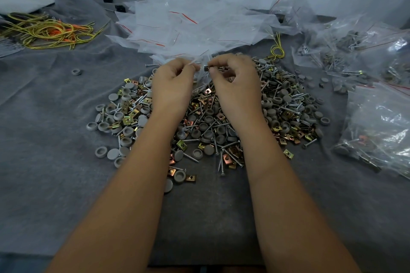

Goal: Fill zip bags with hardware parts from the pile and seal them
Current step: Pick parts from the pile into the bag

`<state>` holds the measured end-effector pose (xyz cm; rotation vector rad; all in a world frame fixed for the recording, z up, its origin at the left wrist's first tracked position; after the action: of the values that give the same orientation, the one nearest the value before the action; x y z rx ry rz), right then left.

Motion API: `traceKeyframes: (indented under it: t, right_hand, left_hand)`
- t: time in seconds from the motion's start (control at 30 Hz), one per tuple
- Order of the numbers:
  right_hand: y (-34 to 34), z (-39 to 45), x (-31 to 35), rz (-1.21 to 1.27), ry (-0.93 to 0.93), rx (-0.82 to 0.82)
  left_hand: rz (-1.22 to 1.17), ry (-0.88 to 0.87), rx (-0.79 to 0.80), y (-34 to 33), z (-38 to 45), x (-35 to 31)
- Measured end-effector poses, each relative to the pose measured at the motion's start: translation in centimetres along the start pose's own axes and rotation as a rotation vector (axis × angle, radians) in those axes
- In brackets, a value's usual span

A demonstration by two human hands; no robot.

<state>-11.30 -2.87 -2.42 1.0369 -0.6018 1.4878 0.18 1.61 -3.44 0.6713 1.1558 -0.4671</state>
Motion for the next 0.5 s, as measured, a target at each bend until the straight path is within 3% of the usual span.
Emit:
traceKeyframes:
  t: [0.17,0.5]
  right_hand:
    - [-0.47,-0.15,-0.27,-0.050,0.011,0.075]
    - [-0.23,-0.18,-0.40,0.014,-0.010,0.036]
  left_hand:
    - [-0.024,-0.036,0.024,0.10,-0.04,-0.14]
    - [-0.018,0.004,-0.011,-0.05,-0.02,-0.14]
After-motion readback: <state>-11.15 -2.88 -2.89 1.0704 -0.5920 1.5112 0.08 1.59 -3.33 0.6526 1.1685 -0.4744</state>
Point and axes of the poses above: each hand's wrist, its own z-axis towards the middle knuckle, its own y-axis out of the back of the hand, x = y × z, the point moved 2 cm from there along z, towards the middle knuckle, and after that the axes turned 9 degrees about z, right-handed, at the moved point
